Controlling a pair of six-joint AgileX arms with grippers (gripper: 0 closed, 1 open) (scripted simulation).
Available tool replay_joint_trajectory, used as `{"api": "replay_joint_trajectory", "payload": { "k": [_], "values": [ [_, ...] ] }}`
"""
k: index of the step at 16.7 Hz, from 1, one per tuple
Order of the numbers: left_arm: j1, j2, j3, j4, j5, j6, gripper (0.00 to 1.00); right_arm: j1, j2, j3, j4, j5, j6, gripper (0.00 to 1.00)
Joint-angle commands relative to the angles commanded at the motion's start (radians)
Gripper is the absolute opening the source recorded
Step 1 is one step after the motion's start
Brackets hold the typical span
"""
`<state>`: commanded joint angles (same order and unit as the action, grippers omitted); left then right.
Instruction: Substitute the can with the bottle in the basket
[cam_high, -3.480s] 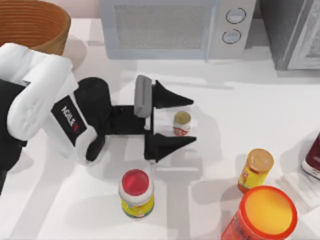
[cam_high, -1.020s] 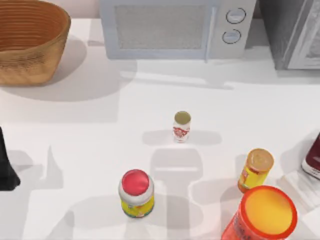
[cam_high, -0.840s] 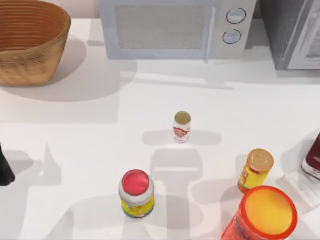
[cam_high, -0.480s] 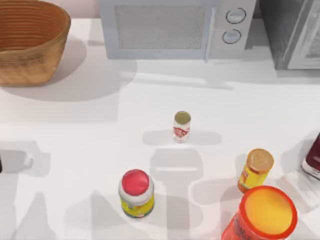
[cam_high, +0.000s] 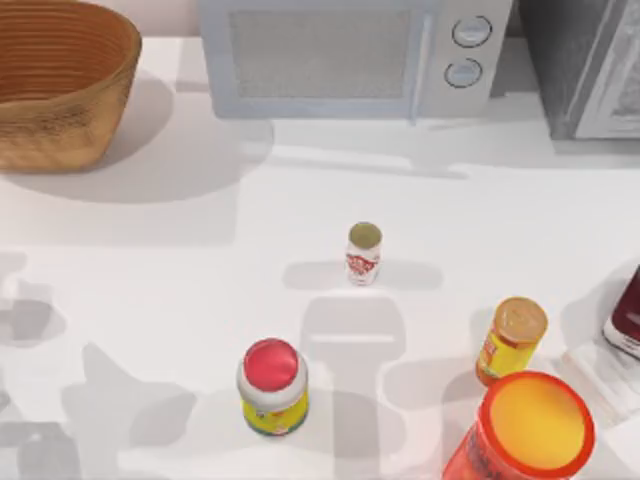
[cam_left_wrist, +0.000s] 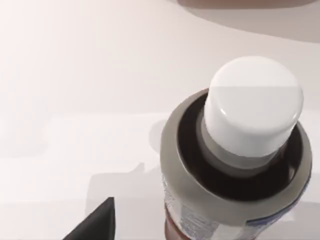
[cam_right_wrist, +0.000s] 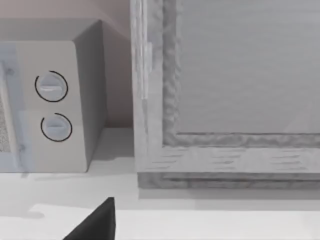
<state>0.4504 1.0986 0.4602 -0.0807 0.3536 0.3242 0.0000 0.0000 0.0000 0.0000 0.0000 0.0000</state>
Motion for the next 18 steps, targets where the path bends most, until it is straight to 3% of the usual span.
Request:
{"api": "replay_joint_trajectory", "payload": {
  "k": [9,18],
  "values": [
    [0.017,0.080,0.028,0.006,0.015,0.013,1.00,0.000,0.000,0.000,0.000,0.000,0.000,1.00],
    [-0.067,0.358,0.063,0.267,-0.044,-0.044,1.00,0.000,0.000,0.000,0.000,0.000,0.000,1.00]
  ]
}}
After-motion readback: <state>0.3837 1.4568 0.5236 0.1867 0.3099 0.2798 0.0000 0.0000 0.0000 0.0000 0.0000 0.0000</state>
